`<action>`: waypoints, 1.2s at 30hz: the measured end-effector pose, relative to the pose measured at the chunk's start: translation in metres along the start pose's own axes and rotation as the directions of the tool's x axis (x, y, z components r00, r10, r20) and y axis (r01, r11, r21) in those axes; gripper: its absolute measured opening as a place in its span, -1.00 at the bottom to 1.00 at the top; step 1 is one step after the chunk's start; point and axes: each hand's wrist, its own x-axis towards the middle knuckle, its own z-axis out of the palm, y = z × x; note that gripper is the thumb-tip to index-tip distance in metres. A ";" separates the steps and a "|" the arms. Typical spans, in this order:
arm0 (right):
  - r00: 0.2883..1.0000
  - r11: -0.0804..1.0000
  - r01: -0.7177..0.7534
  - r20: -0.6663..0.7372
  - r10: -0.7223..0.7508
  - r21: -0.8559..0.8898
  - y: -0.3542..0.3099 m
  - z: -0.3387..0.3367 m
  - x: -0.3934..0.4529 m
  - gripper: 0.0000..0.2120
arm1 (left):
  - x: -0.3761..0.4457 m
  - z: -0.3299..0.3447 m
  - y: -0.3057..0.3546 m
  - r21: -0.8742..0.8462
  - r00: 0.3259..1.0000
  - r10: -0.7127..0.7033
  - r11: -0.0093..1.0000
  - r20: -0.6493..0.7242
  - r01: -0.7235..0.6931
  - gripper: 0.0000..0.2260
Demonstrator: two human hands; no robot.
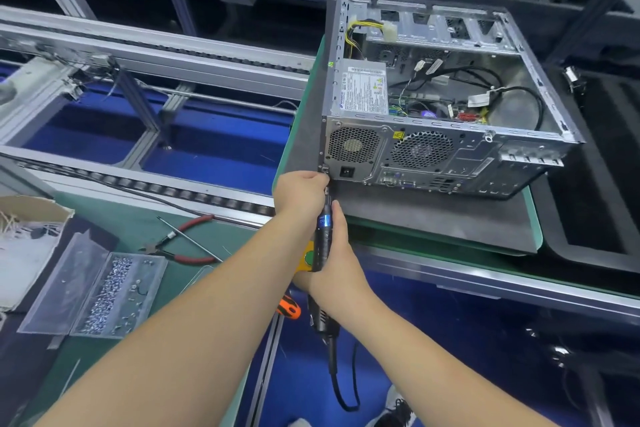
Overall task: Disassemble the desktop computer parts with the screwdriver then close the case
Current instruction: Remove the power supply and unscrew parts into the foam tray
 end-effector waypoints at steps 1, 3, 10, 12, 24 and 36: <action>1.000 1.000 -0.002 -0.003 0.002 -0.005 0.000 0.000 0.001 0.27 | 0.000 0.001 0.000 0.018 1.000 0.013 1.000 0.004 -0.013 -0.74; 1.000 1.000 -0.010 -0.005 0.009 -0.010 -0.001 0.001 0.002 0.28 | 0.000 0.001 0.001 0.041 1.000 0.026 0.999 0.010 -0.027 -0.81; 0.999 1.000 0.031 -0.021 -0.031 -0.007 -0.005 -0.001 0.001 0.26 | 0.000 0.003 0.001 0.074 0.997 0.074 0.995 -0.010 -0.073 -0.86; 0.999 0.999 0.038 -0.021 -0.038 -0.016 -0.008 -0.002 0.001 0.25 | 0.000 0.002 0.003 0.084 0.997 0.080 0.993 0.007 -0.081 -0.83; 1.000 1.000 -0.021 0.001 0.021 0.005 -0.010 -0.003 -0.002 0.26 | 0.018 -0.050 0.102 0.484 0.411 0.644 0.071 0.646 -0.872 -0.51; 0.996 0.994 -0.086 0.023 0.088 -0.070 -0.024 -0.011 0.003 0.29 | 0.016 -0.047 0.100 0.443 0.481 0.573 0.217 0.664 -0.870 -0.47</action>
